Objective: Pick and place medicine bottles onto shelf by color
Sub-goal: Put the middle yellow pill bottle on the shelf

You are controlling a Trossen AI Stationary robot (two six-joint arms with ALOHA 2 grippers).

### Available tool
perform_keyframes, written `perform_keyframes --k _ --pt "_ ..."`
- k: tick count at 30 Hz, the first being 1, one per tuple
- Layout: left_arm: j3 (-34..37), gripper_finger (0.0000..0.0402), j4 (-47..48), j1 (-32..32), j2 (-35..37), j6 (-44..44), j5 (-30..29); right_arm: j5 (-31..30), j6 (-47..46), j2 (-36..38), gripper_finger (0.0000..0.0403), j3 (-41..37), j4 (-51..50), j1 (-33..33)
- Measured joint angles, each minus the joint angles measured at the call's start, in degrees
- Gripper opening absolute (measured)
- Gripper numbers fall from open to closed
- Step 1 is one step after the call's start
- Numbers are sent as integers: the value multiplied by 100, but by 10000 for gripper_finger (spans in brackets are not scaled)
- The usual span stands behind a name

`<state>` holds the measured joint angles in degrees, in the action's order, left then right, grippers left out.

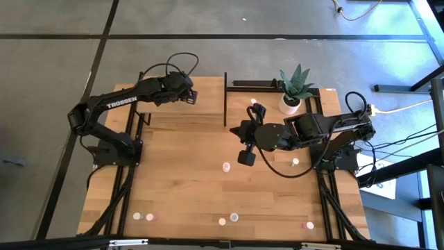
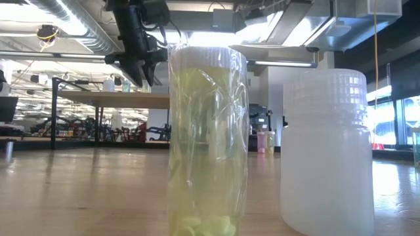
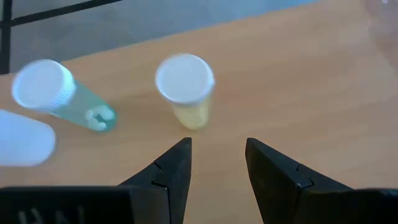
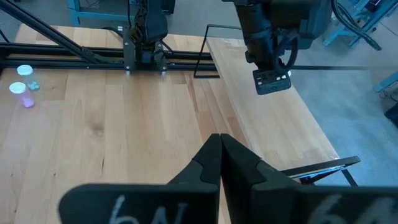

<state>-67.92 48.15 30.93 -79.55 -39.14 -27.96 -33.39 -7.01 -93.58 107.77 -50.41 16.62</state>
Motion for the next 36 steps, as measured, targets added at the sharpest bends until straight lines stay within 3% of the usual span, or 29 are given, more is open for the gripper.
perform_keyframes --k 29,36 --pt "0 143 -644 169 -527 520 29 -4 0 0 8 0 -2 -2" --pt "0 143 -623 97 -522 518 442 -4 0 0 8 0 -2 -2"
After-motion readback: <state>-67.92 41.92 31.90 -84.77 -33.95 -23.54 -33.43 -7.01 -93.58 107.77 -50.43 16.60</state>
